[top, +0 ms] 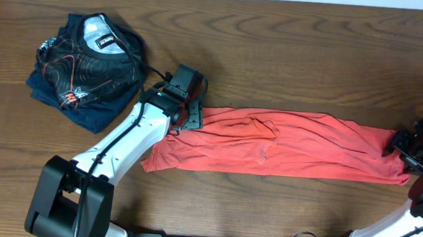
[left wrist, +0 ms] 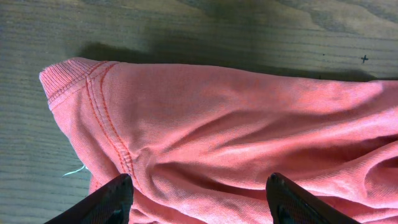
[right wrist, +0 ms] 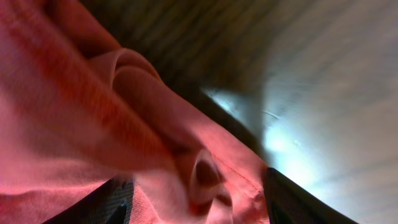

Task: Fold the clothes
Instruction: 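Fold the strip's right end leftward with the right gripper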

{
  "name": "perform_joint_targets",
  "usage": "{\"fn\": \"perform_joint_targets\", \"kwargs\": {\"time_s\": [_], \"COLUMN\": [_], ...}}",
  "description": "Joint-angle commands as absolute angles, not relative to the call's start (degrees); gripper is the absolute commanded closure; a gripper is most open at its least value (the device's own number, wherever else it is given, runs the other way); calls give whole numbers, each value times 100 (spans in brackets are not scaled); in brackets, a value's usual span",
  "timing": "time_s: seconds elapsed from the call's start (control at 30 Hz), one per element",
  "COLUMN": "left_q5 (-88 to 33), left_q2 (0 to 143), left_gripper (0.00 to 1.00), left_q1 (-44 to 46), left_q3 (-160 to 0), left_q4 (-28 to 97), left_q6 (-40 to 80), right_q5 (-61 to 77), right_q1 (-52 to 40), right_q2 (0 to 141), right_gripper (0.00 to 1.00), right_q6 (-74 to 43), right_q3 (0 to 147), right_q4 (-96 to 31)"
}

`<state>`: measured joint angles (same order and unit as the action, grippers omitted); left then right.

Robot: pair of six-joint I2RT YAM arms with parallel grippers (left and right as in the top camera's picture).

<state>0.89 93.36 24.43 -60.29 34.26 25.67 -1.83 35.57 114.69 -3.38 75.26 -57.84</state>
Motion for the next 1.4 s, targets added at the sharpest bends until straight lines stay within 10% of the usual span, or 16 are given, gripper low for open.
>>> {"fn": "perform_joint_targets", "kwargs": {"time_s": [0.0,0.13,0.43,1.0,1.37], "left_q5": [200,200,198,200,200], "left_q2": [9323,9323,9323,9323,9323], "left_gripper": [30,30,30,30,30], "left_q1": [2412,2412,2412,2412,2412], "left_q3": [-6099,-6097,-6097,-6099,-6099], "left_q4": [3446,3446,3448,3439,3435], "left_q6": [2578,2578,2578,2580,2578], "right_q5": [137,1011,1291,626,1358], "right_q1": [3570,3566,3638,4174,2845], "right_q2": [11703,11769,11764,11758,11330], "right_gripper": [34,41,88,90,94], "right_q6": [-244,266,392,25,631], "right_q3": [7588,7588,7612,9310,9485], "right_q4": [-5804,-5787,-5492,-6263,-7422]}}
